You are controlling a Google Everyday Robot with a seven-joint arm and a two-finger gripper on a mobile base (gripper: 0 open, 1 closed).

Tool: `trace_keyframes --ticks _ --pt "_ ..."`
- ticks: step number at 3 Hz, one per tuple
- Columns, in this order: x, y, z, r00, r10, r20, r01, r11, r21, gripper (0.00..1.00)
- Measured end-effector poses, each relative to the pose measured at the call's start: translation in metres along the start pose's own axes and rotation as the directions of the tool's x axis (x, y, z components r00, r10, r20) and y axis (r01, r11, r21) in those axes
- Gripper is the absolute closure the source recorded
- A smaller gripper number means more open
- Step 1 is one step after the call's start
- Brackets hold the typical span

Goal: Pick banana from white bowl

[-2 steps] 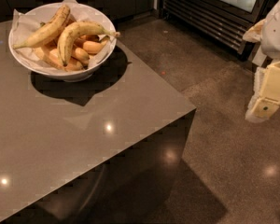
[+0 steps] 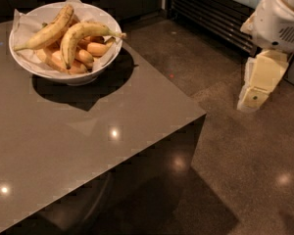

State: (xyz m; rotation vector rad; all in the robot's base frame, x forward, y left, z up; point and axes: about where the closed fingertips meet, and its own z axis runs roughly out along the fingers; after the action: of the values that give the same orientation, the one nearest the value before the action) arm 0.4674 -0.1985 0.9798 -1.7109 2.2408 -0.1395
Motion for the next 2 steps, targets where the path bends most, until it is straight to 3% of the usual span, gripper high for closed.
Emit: trace_keyframes --ticks 2 --pt "-0.052 -0.033 0.027 0.995 -0.096 -0.015 0.095 0.9948 -0.037 0.00"
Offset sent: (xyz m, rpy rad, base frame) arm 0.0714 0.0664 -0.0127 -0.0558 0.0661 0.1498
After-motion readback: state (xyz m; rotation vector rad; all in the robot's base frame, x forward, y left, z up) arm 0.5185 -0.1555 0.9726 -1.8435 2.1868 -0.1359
